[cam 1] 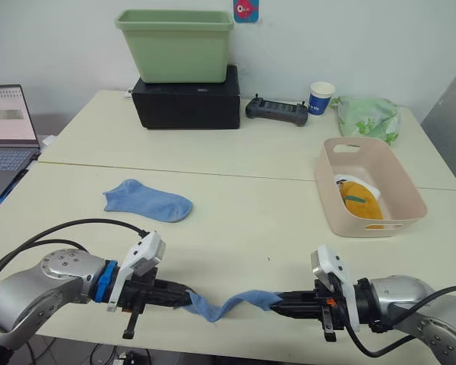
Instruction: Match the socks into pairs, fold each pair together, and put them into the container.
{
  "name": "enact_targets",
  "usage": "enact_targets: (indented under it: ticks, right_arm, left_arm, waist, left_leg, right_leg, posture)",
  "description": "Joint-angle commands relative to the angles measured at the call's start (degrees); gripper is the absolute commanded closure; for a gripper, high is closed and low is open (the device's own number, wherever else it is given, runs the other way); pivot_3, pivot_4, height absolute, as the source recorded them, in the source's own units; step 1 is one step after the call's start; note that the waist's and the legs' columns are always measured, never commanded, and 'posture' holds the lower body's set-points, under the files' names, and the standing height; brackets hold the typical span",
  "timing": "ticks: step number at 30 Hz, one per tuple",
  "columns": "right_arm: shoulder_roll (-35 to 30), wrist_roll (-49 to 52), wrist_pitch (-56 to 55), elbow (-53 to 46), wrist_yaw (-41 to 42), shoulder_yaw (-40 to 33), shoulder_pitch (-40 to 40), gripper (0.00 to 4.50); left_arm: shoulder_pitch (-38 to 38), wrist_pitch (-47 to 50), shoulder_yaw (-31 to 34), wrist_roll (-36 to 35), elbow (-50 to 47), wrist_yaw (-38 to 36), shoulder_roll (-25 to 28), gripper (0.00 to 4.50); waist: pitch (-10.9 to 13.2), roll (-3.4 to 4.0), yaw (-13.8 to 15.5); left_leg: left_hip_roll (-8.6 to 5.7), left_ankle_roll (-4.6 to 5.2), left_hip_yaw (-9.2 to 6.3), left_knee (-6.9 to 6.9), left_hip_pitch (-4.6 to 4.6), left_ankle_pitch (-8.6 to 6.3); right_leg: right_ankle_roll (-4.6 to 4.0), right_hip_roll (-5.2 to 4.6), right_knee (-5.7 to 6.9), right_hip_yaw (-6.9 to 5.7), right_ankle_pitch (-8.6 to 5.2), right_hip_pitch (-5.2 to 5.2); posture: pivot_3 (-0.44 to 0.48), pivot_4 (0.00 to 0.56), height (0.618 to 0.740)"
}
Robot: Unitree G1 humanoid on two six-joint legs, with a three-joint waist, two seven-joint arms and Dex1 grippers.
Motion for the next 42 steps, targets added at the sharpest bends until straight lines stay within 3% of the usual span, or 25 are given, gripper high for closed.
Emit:
enact_targets:
  ticks: [1, 12, 17, 21, 25, 26, 32, 37, 42]
  right_arm:
    - [2.9, 7.5, 5.9, 4.3, -8.0, -5.3, -0.8, 4.48]
    - [10.7, 12.6, 14.4, 21.6, -25.0, -10.4, -13.7, 4.48]
    - [12.5, 12.9, 14.3, 24.0, -29.4, -14.6, -16.6, 3.03]
    - [11.6, 14.7, 13.8, 22.3, -29.1, -16.8, -15.8, 1.60]
    - [10.1, 15.1, 9.1, 17.8, -27.3, -19.0, -13.6, 0.11]
    - [8.6, 13.1, 7.0, 16.0, -25.8, -18.1, -12.9, 0.00]
    - [1.8, 0.3, -7.8, 7.7, -17.3, -8.9, -8.0, 0.00]
    - [-0.2, -14.5, -21.3, 6.9, -15.7, 0.8, -4.2, 0.00]
    - [1.7, -25.8, -28.6, 11.3, -19.3, 6.6, -2.8, 0.00]
  left_arm:
    - [-5.4, 5.9, -2.4, 2.1, 6.3, 0.5, -3.5, 4.50]
    - [-27.5, 11.5, -10.7, 16.9, 24.1, 4.6, -20.0, 4.50]
    - [-31.7, 11.0, -8.2, 20.3, 27.6, 8.7, -24.8, 4.50]
    - [-32.6, 8.7, -5.2, 21.4, 26.6, 10.2, -26.0, 3.54]
    - [-31.5, 7.1, -1.4, 22.6, 22.7, 12.0, -24.5, 2.23]
    - [-30.9, 7.4, -0.1, 22.2, 21.7, 12.4, -24.2, 1.92]
    - [-24.1, 15.6, 9.1, 13.9, 12.2, 12.9, -23.4, 0.03]
    - [-15.3, 18.5, 11.5, 12.2, 5.9, 17.4, -24.9, 0.03]
    - [-11.7, 15.9, 8.3, 17.5, 5.6, 24.6, -29.0, 0.03]
  waist:
    - [0.0, 0.00, 0.0]
    - [0.0, -0.07, 0.0]
    - [0.0, -0.06, 0.1]
    - [0.0, -0.06, 0.0]
    - [0.0, -0.06, 0.1]
    - [0.0, -0.06, 0.1]
    - [0.0, -0.06, -0.1]
    - [0.0, -0.07, 0.1]
    - [-0.1, -0.19, 0.2]
  left_leg:
    - [-0.02, 0.00, 0.04, 0.01, 0.00, 0.00]
    - [-0.07, 0.00, 0.21, 0.07, -0.23, 0.01]
    - [-0.03, -0.06, 0.20, 0.07, -0.46, 0.04]
    - [-0.03, -0.22, 0.20, 0.15, -0.65, 0.13]
    - [-0.03, -0.22, 0.21, 0.15, -0.77, 0.15]
    - [-0.02, -0.23, 0.21, 0.20, -0.91, 0.15]
    - [0.01, -0.23, 0.30, 0.19, -0.96, 0.15]
    - [-0.02, -0.27, 0.27, 0.22, -0.97, 0.19]
    - [-0.04, -0.37, 0.26, 0.23, -0.96, 0.24]
  right_leg:
    - [0.00, -0.01, -0.01, -0.02, 0.00, 0.00]
    - [-0.01, -0.01, 0.05, 0.01, 0.01, -0.27]
    - [-0.01, -0.02, 0.08, -0.01, 0.00, -0.46]
    - [-0.01, -0.03, 0.23, 0.02, 0.01, -0.64]
    - [-0.01, -0.04, 0.31, 0.04, 0.00, -0.81]
    - [-0.01, -0.04, 0.35, 0.04, 0.01, -0.96]
    - [0.01, -0.04, 0.40, 0.12, 0.01, -1.11]
    - [0.01, -0.06, 0.44, 0.13, 0.01, -1.10]
    - [0.01, -0.11, 0.44, 0.14, 0.01, -1.08]
  posture:
    - [0.000, 0.150, 0.720]
    - [0.000, 0.150, 0.720]
    - [0.000, 0.150, 0.720]
    - [0.000, 0.150, 0.720]
    - [0.000, 0.150, 0.720]
    - [0.000, 0.150, 0.720]
    - [0.000, 0.150, 0.720]
    - [0.000, 0.150, 0.720]
    - [0.000, 0.150, 0.720]
